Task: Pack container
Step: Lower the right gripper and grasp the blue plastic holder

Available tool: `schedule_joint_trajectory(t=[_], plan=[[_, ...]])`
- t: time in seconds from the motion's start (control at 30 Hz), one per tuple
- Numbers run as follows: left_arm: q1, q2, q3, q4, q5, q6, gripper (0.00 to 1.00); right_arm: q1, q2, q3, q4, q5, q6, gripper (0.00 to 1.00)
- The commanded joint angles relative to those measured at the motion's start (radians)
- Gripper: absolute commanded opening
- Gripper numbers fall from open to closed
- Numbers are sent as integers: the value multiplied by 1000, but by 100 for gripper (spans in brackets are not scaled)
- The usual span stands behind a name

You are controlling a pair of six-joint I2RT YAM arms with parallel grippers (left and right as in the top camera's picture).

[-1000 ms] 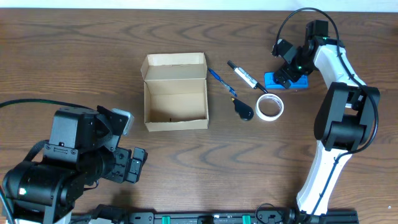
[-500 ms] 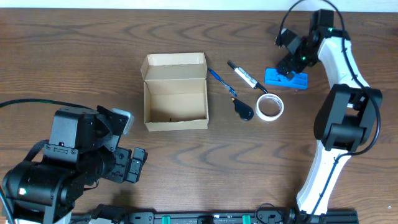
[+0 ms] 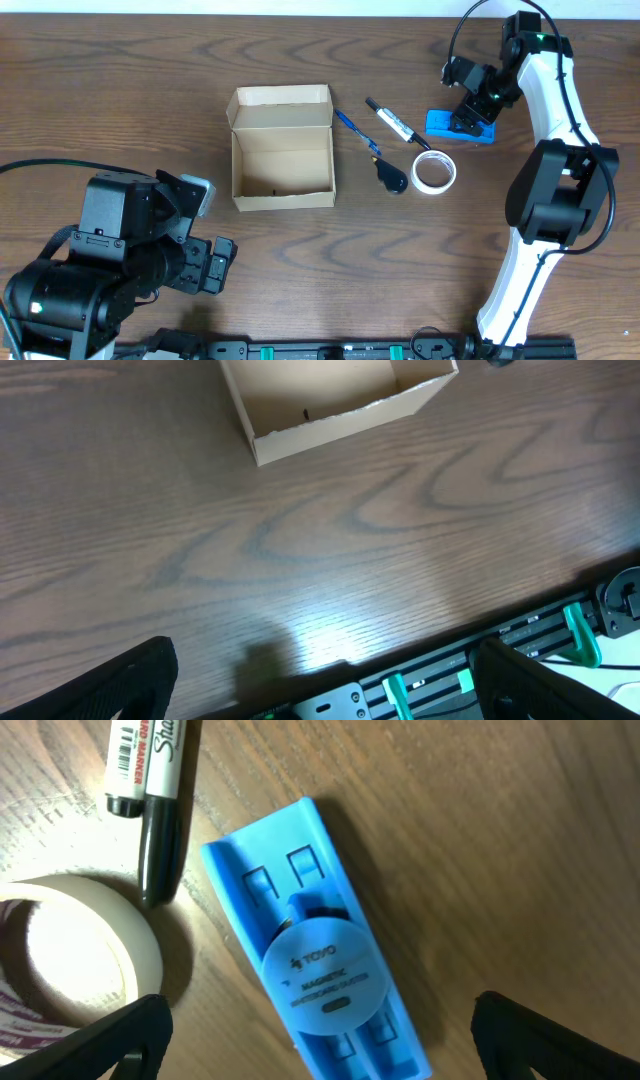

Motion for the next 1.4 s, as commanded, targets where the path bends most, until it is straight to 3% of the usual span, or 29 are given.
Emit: schedule_joint_trajectory(t=[0.0,1.17,1.37], plan=[[2,-1,17,-4,6,18,95,3,0,2,13,-13,-35,99],[2,-1,17,-4,6,18,95,51,163,2,51,119,-34,99],[2,-1,17,-4,6,18,95,63,163,2,68,147,-13,95]])
